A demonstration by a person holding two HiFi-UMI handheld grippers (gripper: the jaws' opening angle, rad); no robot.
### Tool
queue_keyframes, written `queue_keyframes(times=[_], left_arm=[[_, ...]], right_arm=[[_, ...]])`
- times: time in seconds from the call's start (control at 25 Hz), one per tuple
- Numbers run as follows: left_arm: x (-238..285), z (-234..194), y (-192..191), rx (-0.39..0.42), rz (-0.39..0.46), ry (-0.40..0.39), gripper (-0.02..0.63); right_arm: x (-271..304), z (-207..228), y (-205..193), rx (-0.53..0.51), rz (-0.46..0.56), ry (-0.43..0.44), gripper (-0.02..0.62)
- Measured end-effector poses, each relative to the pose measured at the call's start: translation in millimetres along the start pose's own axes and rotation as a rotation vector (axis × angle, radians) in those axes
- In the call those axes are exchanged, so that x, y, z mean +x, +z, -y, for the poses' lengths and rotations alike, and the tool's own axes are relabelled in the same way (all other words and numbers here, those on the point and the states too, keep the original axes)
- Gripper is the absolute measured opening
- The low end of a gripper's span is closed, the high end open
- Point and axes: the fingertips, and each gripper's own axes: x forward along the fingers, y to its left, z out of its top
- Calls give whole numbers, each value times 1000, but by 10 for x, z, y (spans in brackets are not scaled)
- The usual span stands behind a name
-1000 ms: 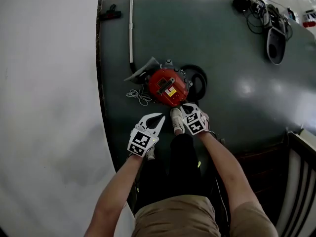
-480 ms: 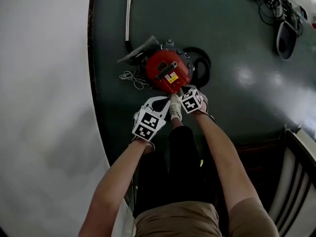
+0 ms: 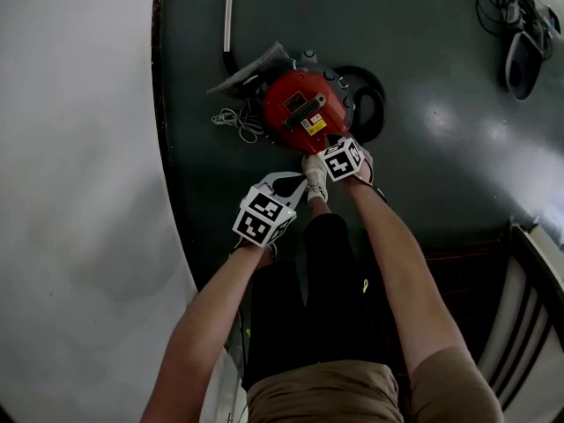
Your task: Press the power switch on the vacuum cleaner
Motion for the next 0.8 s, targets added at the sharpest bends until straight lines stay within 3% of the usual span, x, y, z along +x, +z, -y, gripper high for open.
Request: queue_keyframes(times=[0.16,0.56,0.68,0.8], left_arm=[[-18,29,21,-59,20,-45,2],[-91,74,114,-92,64,-109,3],[-134,169,158,-77,68,-117,2],[-207,270,166,-67,71,-113,2]], right_arm=[[47,15,32,41,0,14,9],[172,59,3,35,-27,-13,9],[160,120,-35,114,-48,6,11],[185,154,-56,191,-106,86,9]])
